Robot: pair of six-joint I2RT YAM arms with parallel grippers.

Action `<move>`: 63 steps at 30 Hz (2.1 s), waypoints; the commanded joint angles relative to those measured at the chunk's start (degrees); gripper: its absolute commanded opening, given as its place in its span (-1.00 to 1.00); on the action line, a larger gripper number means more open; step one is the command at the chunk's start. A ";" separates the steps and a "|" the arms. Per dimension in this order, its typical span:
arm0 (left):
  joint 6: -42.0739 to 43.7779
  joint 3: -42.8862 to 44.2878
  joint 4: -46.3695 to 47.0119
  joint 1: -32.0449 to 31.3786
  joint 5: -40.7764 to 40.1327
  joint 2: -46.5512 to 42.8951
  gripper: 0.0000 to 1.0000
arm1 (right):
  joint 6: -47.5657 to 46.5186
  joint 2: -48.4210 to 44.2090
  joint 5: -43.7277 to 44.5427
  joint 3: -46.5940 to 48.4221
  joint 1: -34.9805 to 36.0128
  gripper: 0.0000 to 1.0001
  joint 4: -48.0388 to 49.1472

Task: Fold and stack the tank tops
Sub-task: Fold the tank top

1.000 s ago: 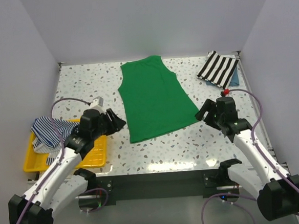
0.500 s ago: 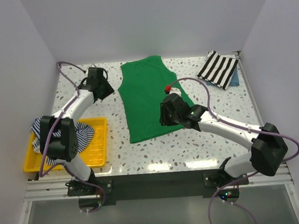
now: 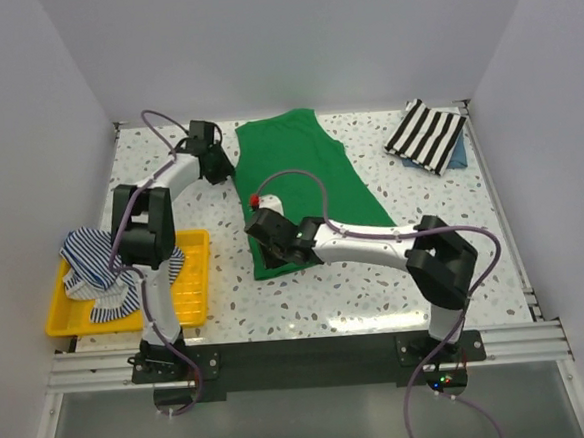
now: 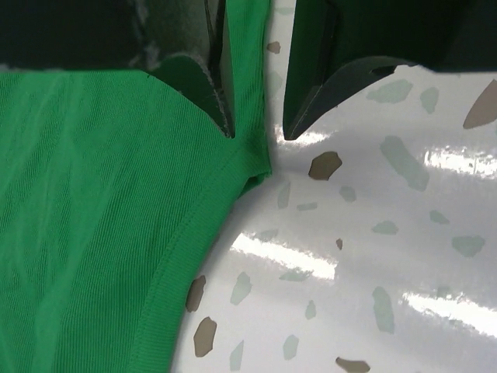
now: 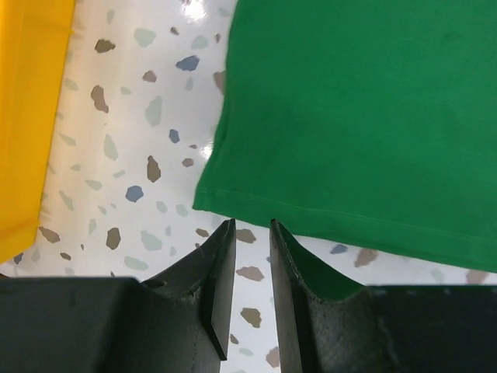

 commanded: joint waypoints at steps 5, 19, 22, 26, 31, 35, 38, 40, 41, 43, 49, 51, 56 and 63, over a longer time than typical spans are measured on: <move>3.54 5.64 -0.76 0.02 0.47 4.03 -0.34 | -0.12 8.83 3.57 10.06 3.36 -0.43 -2.88; 3.81 5.29 0.12 0.02 0.30 5.79 -0.67 | -0.12 15.69 5.58 14.28 7.05 -0.21 -5.34; 3.72 4.94 0.30 0.02 0.21 5.96 -0.77 | -0.38 17.44 6.11 15.43 7.40 -0.22 -6.22; 3.54 4.42 0.30 0.02 0.03 5.61 -0.94 | -0.56 18.77 6.82 15.43 7.41 -0.52 -7.27; 1.88 2.58 -1.46 0.29 -5.92 2.11 -1.00 | -1.26 14.74 4.80 12.45 8.02 -1.00 -7.98; -0.76 -3.75 -0.58 0.90 -10.77 -5.79 -1.00 | -2.40 8.59 1.20 7.62 9.77 -1.00 -7.64; -2.78 -8.58 0.29 1.25 -13.76 -10.62 -1.00 | -2.31 3.05 -3.72 3.05 9.95 -1.00 -6.49; -3.84 -11.92 0.91 1.52 -14.82 -12.66 -1.00 | -2.05 0.67 -5.91 0.24 10.04 -1.00 -5.88; -4.28 -12.89 1.26 1.78 -14.99 -13.89 -1.00 | -1.96 -1.34 -6.45 -0.38 10.04 -1.00 -5.79; -4.72 -14.48 1.18 1.96 -15.17 -14.69 -1.00 | -1.79 -2.67 -7.94 -1.44 10.04 -1.00 -5.52; -6.47 -15.71 0.12 2.31 -16.40 -15.57 -1.00 | -2.40 -1.63 -10.05 1.36 10.04 -1.00 -5.43; -6.57 -15.72 1.17 2.31 -16.23 -16.54 -1.00 | -2.67 -0.66 -10.85 2.68 10.04 -1.00 -5.79; -6.30 -10.89 1.00 1.70 -13.68 -14.96 -1.00 | -3.89 -0.56 -9.53 4.36 8.38 -1.00 -7.28; -6.13 -0.43 -2.34 -3.05 -14.82 -8.02 -1.00 | -4.34 -5.40 -10.85 -2.04 2.14 -1.00 -6.05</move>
